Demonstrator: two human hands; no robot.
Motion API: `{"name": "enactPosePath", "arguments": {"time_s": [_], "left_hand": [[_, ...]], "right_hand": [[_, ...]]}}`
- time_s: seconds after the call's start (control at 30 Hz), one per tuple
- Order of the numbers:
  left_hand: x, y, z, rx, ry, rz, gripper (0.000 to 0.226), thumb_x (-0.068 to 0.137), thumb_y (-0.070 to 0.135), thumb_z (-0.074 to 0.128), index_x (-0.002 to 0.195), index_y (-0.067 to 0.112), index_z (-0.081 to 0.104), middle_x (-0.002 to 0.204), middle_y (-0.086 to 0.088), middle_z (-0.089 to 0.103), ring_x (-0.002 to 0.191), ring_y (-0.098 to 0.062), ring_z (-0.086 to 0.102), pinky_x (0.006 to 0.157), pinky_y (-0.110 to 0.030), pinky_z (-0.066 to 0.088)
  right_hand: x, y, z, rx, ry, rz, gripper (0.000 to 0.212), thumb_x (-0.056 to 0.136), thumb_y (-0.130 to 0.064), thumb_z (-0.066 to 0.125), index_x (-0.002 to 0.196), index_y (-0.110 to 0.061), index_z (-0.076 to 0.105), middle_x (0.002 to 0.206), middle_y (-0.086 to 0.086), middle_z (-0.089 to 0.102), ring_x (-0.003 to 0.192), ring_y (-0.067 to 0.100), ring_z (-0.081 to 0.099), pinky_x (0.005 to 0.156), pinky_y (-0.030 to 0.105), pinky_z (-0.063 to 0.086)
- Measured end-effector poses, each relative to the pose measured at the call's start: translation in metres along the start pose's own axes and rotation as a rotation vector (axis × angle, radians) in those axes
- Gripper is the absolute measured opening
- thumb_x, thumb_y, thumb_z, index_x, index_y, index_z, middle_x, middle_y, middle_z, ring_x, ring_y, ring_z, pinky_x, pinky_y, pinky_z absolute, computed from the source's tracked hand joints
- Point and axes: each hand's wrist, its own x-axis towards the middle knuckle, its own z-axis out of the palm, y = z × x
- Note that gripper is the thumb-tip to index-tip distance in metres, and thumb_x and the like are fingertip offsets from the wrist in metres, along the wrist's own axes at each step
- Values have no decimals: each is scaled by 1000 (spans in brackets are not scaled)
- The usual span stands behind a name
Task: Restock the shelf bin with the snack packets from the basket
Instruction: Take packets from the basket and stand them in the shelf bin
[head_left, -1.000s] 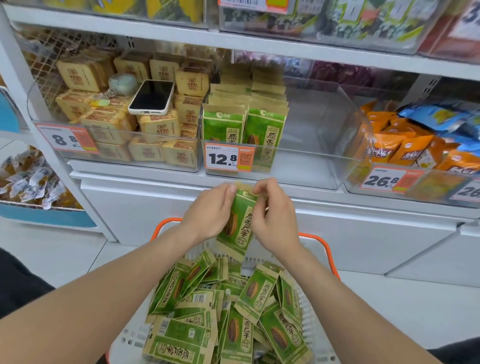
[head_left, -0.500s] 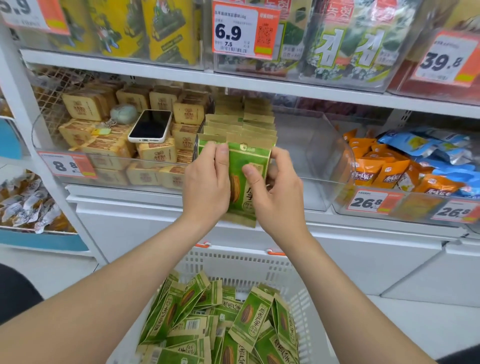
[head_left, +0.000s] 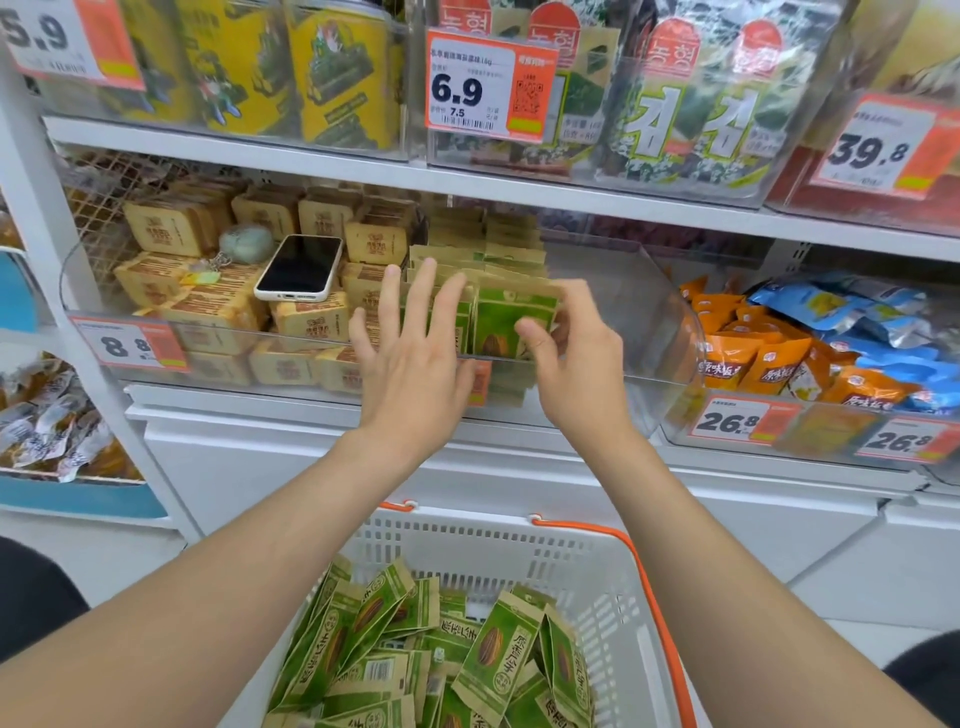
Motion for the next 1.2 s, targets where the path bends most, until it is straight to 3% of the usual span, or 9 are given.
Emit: {"name": "enactPosePath", "arguments": {"time_s": [0.13, 0.37, 0.53, 0.6, 0.7, 0.8, 0.9, 1.1, 1.2], "left_hand": [[4, -3, 0, 11, 19, 31, 81, 89, 36, 78, 157, 22, 35, 165, -8, 32, 158, -39, 18, 117, -62, 28], [3, -5, 7, -102, -10, 8, 83, 91, 28, 79, 158, 26, 30, 167, -13, 20, 154, -45, 21, 116, -65, 38], [3, -4, 6, -106, 6, 5, 84, 90, 29, 80, 158, 26, 30, 165, -12, 22, 154, -43, 24, 115, -63, 40], [3, -4, 5, -101, 7, 5, 84, 90, 29, 80, 158, 26, 30, 164, -11, 24, 154, -42, 24, 115, -63, 41], [3, -4, 5, -102, 8, 9, 84, 90, 29, 80, 157, 26, 30, 162, -10, 26, 153, -43, 26, 116, -63, 40], [3, -6, 7, -105, 11, 13, 84, 90, 28, 81, 157, 26, 31, 161, -10, 28, 152, -43, 27, 116, -62, 39], [3, -8, 9, -107, 22, 20, 83, 90, 29, 81, 158, 25, 32, 161, -11, 29, 151, -43, 31, 116, -61, 40], [0, -9, 13, -122, 45, 45, 81, 92, 29, 79, 159, 21, 32, 166, -17, 22, 154, -44, 25, 120, -61, 36], [-3, -8, 13, -138, 86, 51, 84, 93, 27, 79, 160, 14, 31, 166, -26, 15, 154, -46, 24, 121, -59, 35]], "right_hand": [[-3, 6, 14, -333, -40, 138, 27, 95, -35, 70, 112, -20, 56, 106, 2, 55, 99, 32, 55, 86, 47, 47], [0, -5, 15, -185, -11, 211, 42, 90, -21, 74, 121, -16, 46, 132, 13, 42, 85, 20, 50, 81, 38, 50], [0, -5, 15, -136, -80, 175, 64, 88, -19, 73, 137, -23, 31, 94, -1, 73, 83, 26, 67, 64, 37, 46], [2, -5, 14, -197, -72, 235, 79, 86, -28, 76, 148, -18, 27, 118, 6, 69, 103, 30, 66, 77, 41, 51], [8, -7, 13, -328, -159, 360, 103, 82, -46, 73, 159, -8, 15, 159, 17, 32, 134, 38, 50, 103, 51, 48], [21, -13, 12, -330, -320, 500, 95, 80, -49, 68, 154, -4, 27, 136, 13, 59, 123, 37, 58, 101, 48, 51], [32, -19, 8, -299, -453, 531, 53, 70, -54, 58, 109, -19, 66, 99, 1, 71, 102, 30, 65, 93, 45, 56], [36, -4, -5, -216, -588, 458, 28, 94, -39, 56, 94, -15, 69, 88, 5, 72, 92, 27, 65, 77, 36, 52], [22, 0, 6, -372, -462, 427, 39, 92, -50, 49, 89, -14, 65, 85, 5, 69, 92, 34, 61, 92, 44, 47]]}}
